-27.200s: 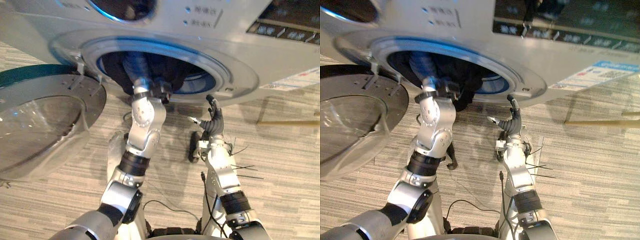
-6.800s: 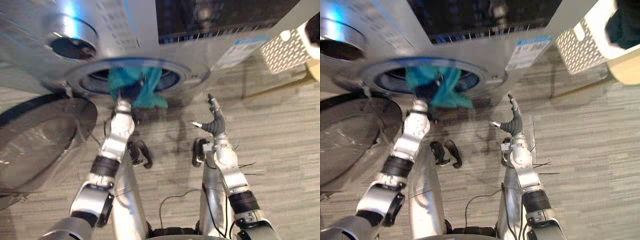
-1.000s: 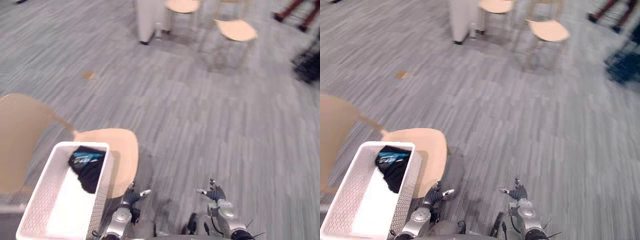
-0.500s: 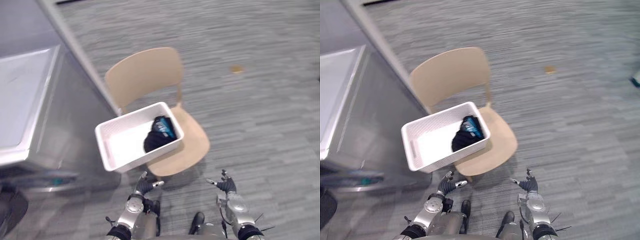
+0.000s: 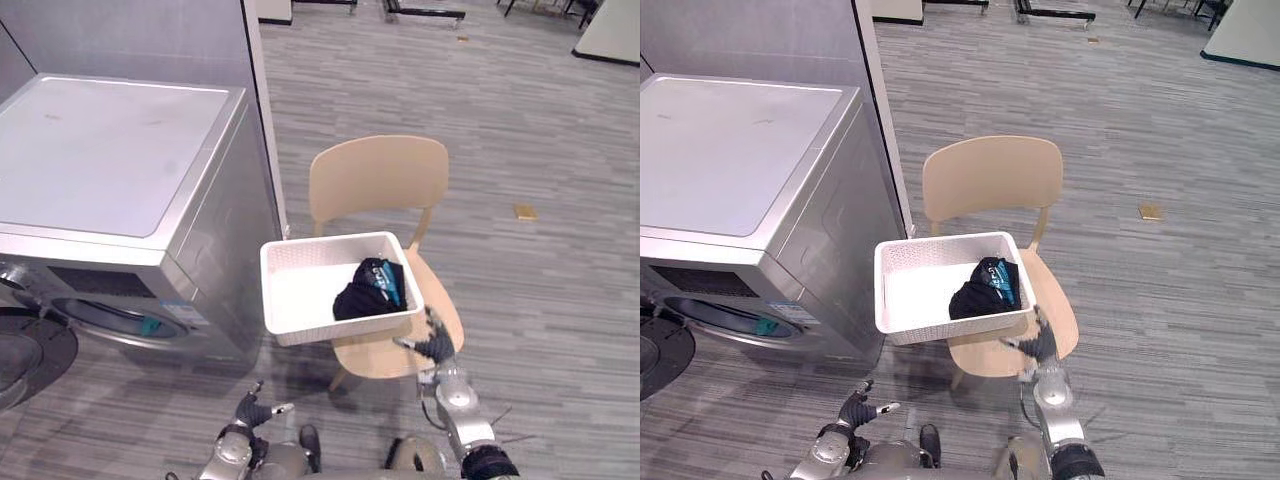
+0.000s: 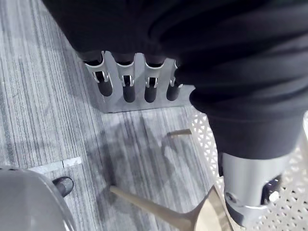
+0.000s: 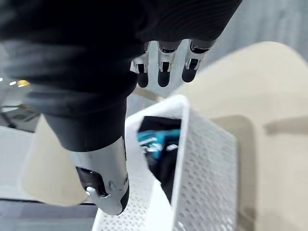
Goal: Pick up the laundry basket with both hands and put the clothes into the washing machine.
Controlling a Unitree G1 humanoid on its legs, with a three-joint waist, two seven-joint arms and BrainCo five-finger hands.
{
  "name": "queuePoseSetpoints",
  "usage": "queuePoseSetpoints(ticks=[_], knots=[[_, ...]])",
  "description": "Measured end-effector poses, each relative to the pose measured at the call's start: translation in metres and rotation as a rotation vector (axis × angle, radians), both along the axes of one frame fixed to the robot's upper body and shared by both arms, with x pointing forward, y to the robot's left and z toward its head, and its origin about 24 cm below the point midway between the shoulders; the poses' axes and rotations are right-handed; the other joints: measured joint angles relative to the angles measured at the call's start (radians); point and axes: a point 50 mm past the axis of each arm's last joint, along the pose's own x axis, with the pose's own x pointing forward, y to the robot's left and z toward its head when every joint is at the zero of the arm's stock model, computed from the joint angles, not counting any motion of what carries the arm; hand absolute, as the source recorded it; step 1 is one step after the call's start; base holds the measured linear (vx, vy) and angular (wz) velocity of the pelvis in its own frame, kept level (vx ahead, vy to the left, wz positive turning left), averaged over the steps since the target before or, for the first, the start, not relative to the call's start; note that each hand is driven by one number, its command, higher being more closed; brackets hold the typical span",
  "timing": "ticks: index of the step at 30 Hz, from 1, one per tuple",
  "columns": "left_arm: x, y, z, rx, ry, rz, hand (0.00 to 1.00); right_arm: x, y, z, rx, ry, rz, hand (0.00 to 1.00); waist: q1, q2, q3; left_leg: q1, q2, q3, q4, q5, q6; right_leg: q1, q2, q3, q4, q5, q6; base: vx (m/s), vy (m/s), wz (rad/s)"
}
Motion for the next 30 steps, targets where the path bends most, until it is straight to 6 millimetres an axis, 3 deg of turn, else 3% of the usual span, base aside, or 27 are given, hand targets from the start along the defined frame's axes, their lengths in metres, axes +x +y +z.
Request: queuePoseSetpoints(ticks=[1, 2, 4, 5, 8, 13, 16, 20, 23, 24, 27, 30], knots=[[0.0, 0.0, 0.0, 0.0, -0.001, 0.001, 0.0, 0.002, -0.003, 0.004, -0.03, -0.015, 0.006, 0.0, -0.001, 0.0, 0.0, -0.001, 0.0, -0.004, 0.0, 0.0, -0.002, 0.003, 0.016, 0.022, -0.052, 0.003, 0.003, 0.15, -0.077, 0.5], [0.0, 0.001, 0.0, 0.002, -0.002, -0.001, 0.0, 0.005, -0.009, 0.013, -0.099, -0.046, 0.025, 0.0, -0.001, -0.004, -0.002, -0.009, -0.005, -0.026, 0.008, 0.006, -0.011, 0.022, 0.038, 0.054, -0.183, 0.031, 0.03, 0.14, -0.089, 0.56], [0.0, 0.002, 0.0, 0.008, -0.001, -0.002, 0.0, 0.008, -0.011, 0.021, -0.157, -0.066, 0.043, 0.0, -0.001, -0.01, -0.002, -0.013, -0.012, -0.048, 0.02, 0.004, -0.016, 0.04, 0.042, 0.053, -0.256, 0.122, 0.019, 0.16, -0.126, 0.49], [-0.003, 0.003, 0.0, 0.005, -0.002, 0.015, 0.0, 0.012, -0.013, 0.026, -0.207, -0.076, 0.062, 0.0, 0.005, 0.005, -0.004, -0.015, 0.004, -0.061, 0.013, 0.005, -0.036, 0.058, 0.064, 0.044, -0.286, 0.14, 0.006, 0.16, -0.146, 0.22], [-0.011, 0.008, -0.002, -0.002, 0.005, 0.059, 0.0, 0.027, -0.006, 0.042, -0.306, -0.13, 0.162, 0.0, 0.006, 0.012, -0.008, -0.014, 0.038, -0.074, -0.034, 0.02, -0.06, 0.067, 0.103, 0.016, -0.343, 0.164, -0.018, 0.14, -0.144, 0.05], [-0.009, 0.007, -0.001, 0.007, -0.002, 0.04, 0.0, 0.046, -0.003, 0.05, -0.441, -0.116, 0.297, 0.0, 0.008, 0.012, -0.006, -0.003, 0.055, -0.092, -0.083, 0.046, -0.099, 0.107, 0.127, -0.025, -0.416, 0.186, -0.03, 0.14, -0.104, 0.16], [-0.004, 0.006, 0.0, 0.011, -0.016, 0.032, 0.0, 0.062, -0.001, 0.051, -0.521, -0.08, 0.363, 0.0, 0.028, 0.022, 0.015, -0.03, 0.052, -0.117, -0.098, 0.075, -0.113, 0.106, 0.129, -0.056, -0.455, 0.212, -0.035, 0.06, -0.026, 0.32], [0.017, 0.005, 0.01, 0.011, -0.084, 0.018, 0.0, 0.094, -0.01, 0.069, -0.615, -0.065, 0.358, 0.0, 0.06, 0.046, 0.101, -0.101, 0.045, -0.171, -0.126, 0.141, -0.117, 0.071, 0.129, -0.122, -0.483, 0.243, -0.058, -0.02, -0.011, 0.53], [0.025, 0.003, 0.014, 0.003, -0.116, 0.017, 0.0, 0.111, -0.016, 0.083, -0.666, -0.056, 0.343, 0.0, 0.063, 0.067, 0.152, -0.13, 0.034, -0.21, -0.148, 0.184, -0.114, 0.062, 0.122, -0.162, -0.492, 0.249, -0.061, -0.07, -0.013, 0.57], [0.03, 0.002, 0.016, 0.002, -0.131, 0.017, 0.0, 0.12, -0.021, 0.093, -0.688, -0.057, 0.325, 0.0, 0.08, 0.085, 0.177, -0.144, 0.033, -0.223, -0.152, 0.194, -0.114, 0.052, 0.122, -0.176, -0.492, 0.25, -0.063, -0.07, 0.003, 0.24], [0.041, 0.0, 0.021, 0.004, -0.167, 0.017, 0.0, 0.136, -0.034, 0.114, -0.734, -0.046, 0.274, 0.0, 0.088, 0.117, 0.224, -0.171, 0.022, -0.239, -0.169, 0.231, -0.113, 0.029, 0.114, -0.194, -0.493, 0.261, -0.063, -0.12, 0.024, 0.25], [0.055, -0.003, 0.03, -0.013, -0.22, 0.016, 0.0, 0.146, -0.059, 0.141, -0.833, -0.022, 0.182, 0.0, 0.116, 0.152, 0.251, -0.223, 0.019, -0.252, -0.176, 0.25, -0.115, -0.021, 0.111, -0.194, -0.498, 0.273, -0.065, -0.15, 0.054, 0.09]])
